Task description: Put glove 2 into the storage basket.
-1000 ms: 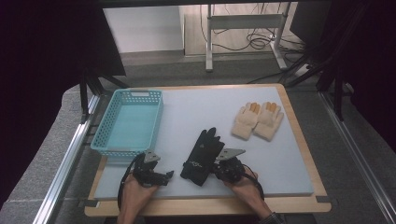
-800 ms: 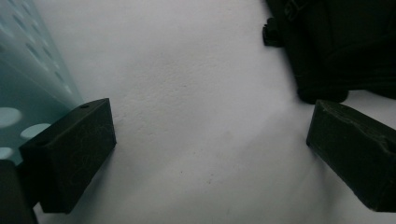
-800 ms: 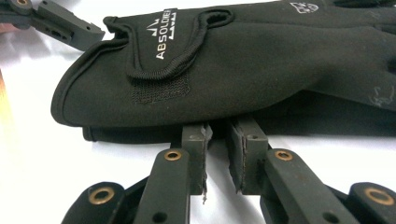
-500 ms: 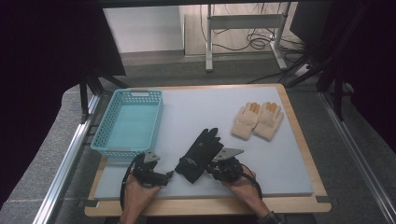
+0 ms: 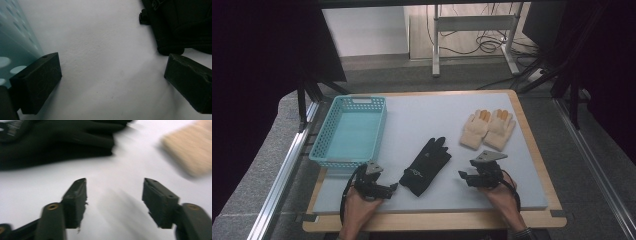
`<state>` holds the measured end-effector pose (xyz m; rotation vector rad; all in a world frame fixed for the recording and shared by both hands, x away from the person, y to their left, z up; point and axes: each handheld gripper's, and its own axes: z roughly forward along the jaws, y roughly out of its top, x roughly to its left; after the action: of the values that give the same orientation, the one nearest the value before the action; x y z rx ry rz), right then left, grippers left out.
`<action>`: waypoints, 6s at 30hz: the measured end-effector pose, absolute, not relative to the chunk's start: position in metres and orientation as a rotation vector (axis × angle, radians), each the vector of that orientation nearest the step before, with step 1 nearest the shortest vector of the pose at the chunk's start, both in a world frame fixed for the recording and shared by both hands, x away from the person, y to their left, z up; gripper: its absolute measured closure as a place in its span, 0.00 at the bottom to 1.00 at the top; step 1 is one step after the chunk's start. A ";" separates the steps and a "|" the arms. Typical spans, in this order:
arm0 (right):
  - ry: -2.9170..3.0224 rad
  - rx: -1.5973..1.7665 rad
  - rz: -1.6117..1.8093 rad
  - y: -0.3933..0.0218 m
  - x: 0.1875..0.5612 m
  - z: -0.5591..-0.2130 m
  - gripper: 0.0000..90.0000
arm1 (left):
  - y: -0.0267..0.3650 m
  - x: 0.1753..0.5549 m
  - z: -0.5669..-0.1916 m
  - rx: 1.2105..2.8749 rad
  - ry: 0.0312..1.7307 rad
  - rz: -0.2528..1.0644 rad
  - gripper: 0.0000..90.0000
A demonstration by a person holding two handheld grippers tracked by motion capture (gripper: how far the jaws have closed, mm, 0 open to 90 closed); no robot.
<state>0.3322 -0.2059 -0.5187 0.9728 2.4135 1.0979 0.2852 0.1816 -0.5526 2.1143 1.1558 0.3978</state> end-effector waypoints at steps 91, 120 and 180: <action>2.324 1.093 0.976 -0.258 0.347 -0.531 0.20 | 0.076 0.368 -0.500 2.262 1.075 0.310 0.73; 2.324 1.092 0.979 -0.258 0.347 -0.531 0.20 | 0.140 0.407 -0.423 2.143 1.229 0.421 0.72; 2.323 1.093 0.982 -0.258 0.347 -0.531 0.20 | 0.316 0.460 -0.489 2.221 1.833 0.492 0.11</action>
<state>0.3475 -0.2580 -0.5315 1.0927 2.3226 0.9821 0.4604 0.3162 -0.4889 2.2209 1.8331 0.4921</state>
